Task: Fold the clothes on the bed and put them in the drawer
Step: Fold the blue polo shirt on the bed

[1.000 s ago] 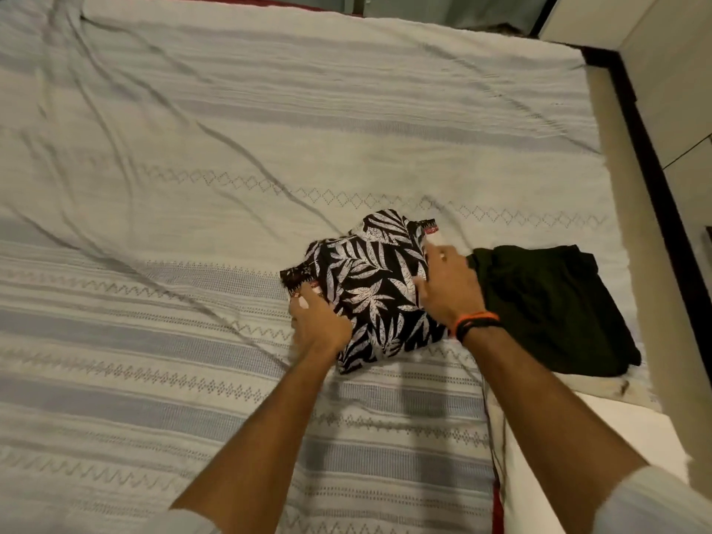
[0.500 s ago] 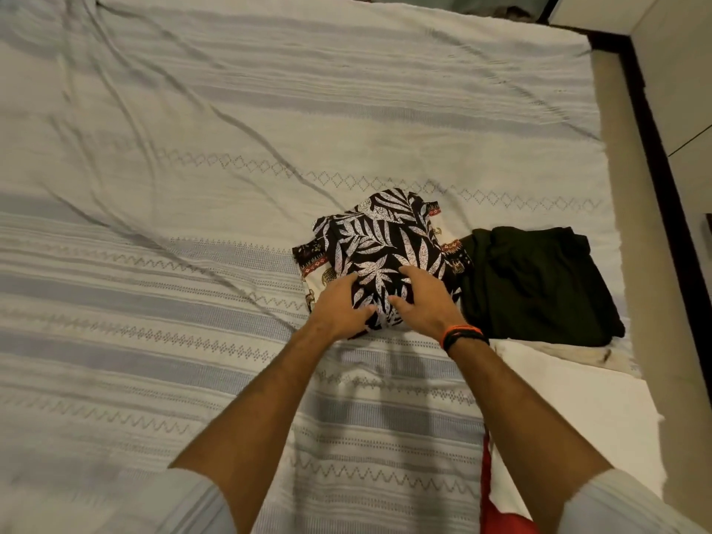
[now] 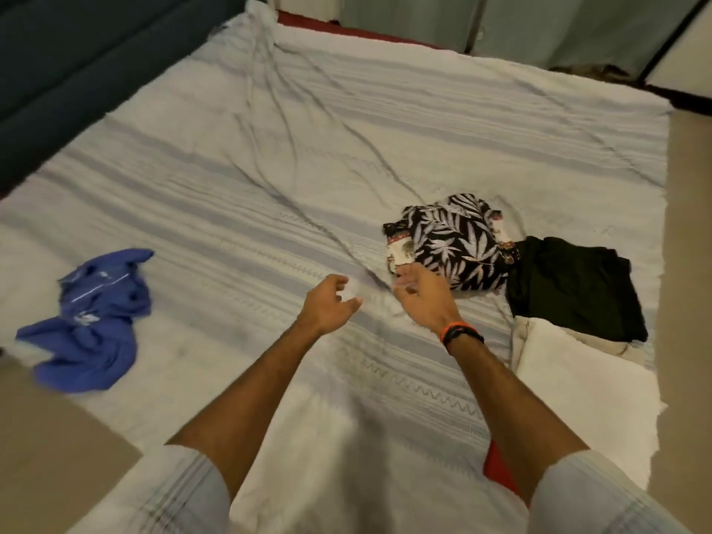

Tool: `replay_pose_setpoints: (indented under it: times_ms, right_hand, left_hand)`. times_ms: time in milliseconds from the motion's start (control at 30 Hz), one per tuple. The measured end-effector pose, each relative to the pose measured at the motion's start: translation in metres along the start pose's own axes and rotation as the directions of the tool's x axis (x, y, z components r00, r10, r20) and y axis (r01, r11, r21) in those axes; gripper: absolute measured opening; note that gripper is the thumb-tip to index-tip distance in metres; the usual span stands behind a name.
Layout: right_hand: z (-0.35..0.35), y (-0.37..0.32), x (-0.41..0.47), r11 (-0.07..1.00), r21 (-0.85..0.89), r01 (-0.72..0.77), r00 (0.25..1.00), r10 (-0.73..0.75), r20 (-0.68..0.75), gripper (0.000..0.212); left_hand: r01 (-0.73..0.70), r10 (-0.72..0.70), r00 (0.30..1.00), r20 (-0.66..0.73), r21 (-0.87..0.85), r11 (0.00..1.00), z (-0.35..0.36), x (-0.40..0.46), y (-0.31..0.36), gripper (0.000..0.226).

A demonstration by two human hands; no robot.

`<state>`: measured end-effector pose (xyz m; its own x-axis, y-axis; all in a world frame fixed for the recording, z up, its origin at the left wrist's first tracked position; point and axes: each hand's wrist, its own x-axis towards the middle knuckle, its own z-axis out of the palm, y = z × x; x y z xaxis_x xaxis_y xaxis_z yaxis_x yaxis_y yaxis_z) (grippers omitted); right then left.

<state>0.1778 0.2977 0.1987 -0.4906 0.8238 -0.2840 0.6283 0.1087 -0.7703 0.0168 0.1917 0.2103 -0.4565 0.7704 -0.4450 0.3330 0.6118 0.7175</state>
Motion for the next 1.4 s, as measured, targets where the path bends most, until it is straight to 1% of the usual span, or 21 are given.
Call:
replay_pose_setpoints:
  times_ms: [100, 200, 367, 500, 567, 600, 733, 833, 900, 967, 1034, 1067, 1134, 1167, 1200, 1234, 1267, 1300, 1334, 1367, 1400]
  right_hand:
    - [0.048, -0.045, -0.027, 0.993, -0.036, 0.110, 0.990, -0.106, 0.097, 0.031]
    - [0.099, -0.085, -0.044, 0.983, -0.047, 0.178, 0.968, -0.166, 0.190, 0.029]
    - [0.197, -0.143, -0.046, 0.970, -0.083, 0.230, 0.923, -0.190, 0.335, 0.030]
    - [0.283, -0.183, -0.032, 0.963, -0.129, 0.238, 0.890, -0.163, 0.426, 0.027]
    - [0.363, -0.207, -0.010, 0.959, -0.160, 0.236, 0.867, -0.133, 0.480, 0.026]
    - [0.363, -0.207, -0.013, 0.957, -0.171, 0.235, 0.867, -0.127, 0.482, 0.026]
    - [0.445, -0.230, 0.014, 0.949, -0.211, 0.234, 0.838, -0.087, 0.539, 0.027]
    - [0.501, -0.248, 0.034, 0.939, -0.260, 0.225, 0.814, -0.034, 0.580, 0.030]
    - [0.535, -0.256, 0.048, 0.932, -0.285, 0.225, 0.799, -0.009, 0.601, 0.033]
    - [0.567, -0.258, 0.063, 0.926, -0.309, 0.216, 0.787, 0.023, 0.617, 0.033]
    - [0.592, -0.260, 0.074, 0.923, -0.319, 0.216, 0.781, 0.033, 0.624, 0.031]
    - [0.604, -0.260, 0.079, 0.919, -0.331, 0.213, 0.783, 0.042, 0.620, 0.030]
    - [0.624, -0.261, 0.087, 0.918, -0.332, 0.219, 0.784, 0.037, 0.620, 0.031]
    - [0.634, -0.260, 0.089, 0.913, -0.334, 0.236, 0.782, 0.025, 0.623, 0.033]
    - [0.640, -0.263, 0.089, 0.905, -0.337, 0.261, 0.778, 0.010, 0.628, 0.037]
    - [0.651, -0.259, 0.092, 0.898, -0.345, 0.272, 0.774, 0.009, 0.633, 0.043]
    - [0.658, -0.258, 0.091, 0.898, -0.344, 0.274, 0.773, 0.007, 0.634, 0.052]
    - [0.666, -0.256, 0.089, 0.899, -0.346, 0.267, 0.776, 0.012, 0.630, 0.062]
    - [0.672, -0.254, 0.088, 0.902, -0.347, 0.257, 0.788, 0.013, 0.616, 0.072]
    - [0.681, -0.255, 0.086, 0.906, -0.348, 0.240, 0.802, 0.017, 0.597, 0.082]
    - [0.685, -0.257, 0.086, 0.914, -0.357, 0.192, 0.820, 0.050, 0.570, 0.087]
  left_hand:
    - [0.040, -0.043, 0.994, -0.101, -0.035, 0.999, -0.049, -0.042, -0.039, 0.056]
    - [0.098, -0.110, 0.977, -0.184, -0.073, 0.992, -0.096, -0.068, -0.083, 0.052]
    - [0.202, -0.244, 0.927, -0.284, -0.170, 0.965, -0.172, -0.083, -0.171, 0.047]
    - [0.294, -0.366, 0.885, -0.287, -0.265, 0.918, -0.221, -0.082, -0.257, 0.042]
    - [0.369, -0.457, 0.849, -0.267, -0.319, 0.873, -0.257, -0.065, -0.327, 0.041]
    - [0.374, -0.458, 0.851, -0.255, -0.316, 0.872, -0.254, -0.068, -0.329, 0.041]
    - [0.434, -0.531, 0.821, -0.210, -0.374, 0.820, -0.288, -0.043, -0.403, 0.044]
    - [0.459, -0.579, 0.787, -0.213, -0.425, 0.780, -0.318, -0.015, -0.453, 0.042]
    - [0.465, -0.584, 0.778, -0.230, -0.414, 0.782, -0.335, 0.005, -0.481, 0.038]
    - [0.460, -0.540, 0.808, -0.237, -0.320, 0.829, -0.345, 0.022, -0.506, 0.034]
    - [0.440, -0.450, 0.863, -0.228, -0.098, 0.893, -0.346, 0.030, -0.521, 0.031]
    - [0.423, -0.403, 0.890, -0.215, 0.052, 0.905, -0.344, 0.033, -0.527, 0.035]
    - [0.424, -0.386, 0.906, -0.175, 0.369, 0.827, -0.336, 0.034, -0.538, 0.049]
    - [0.431, -0.399, 0.900, -0.174, 0.471, 0.770, -0.330, 0.033, -0.545, 0.053]
    - [0.436, -0.394, 0.898, -0.195, 0.502, 0.747, -0.329, 0.031, -0.545, 0.051]
    - [0.438, -0.389, 0.899, -0.203, 0.481, 0.760, -0.326, 0.032, -0.551, 0.044]
    - [0.443, -0.380, 0.895, -0.233, 0.366, 0.818, -0.326, 0.031, -0.552, 0.033]
    - [0.436, -0.380, 0.882, -0.279, 0.175, 0.882, -0.325, 0.030, -0.554, 0.022]
    - [0.421, -0.409, 0.864, -0.292, -0.024, 0.907, -0.325, 0.029, -0.551, 0.013]
    - [0.390, -0.433, 0.848, -0.306, -0.193, 0.900, -0.328, 0.027, -0.551, 0.008]
    - [0.347, -0.441, 0.837, -0.322, -0.310, 0.885, -0.330, 0.026, -0.546, 0.007]
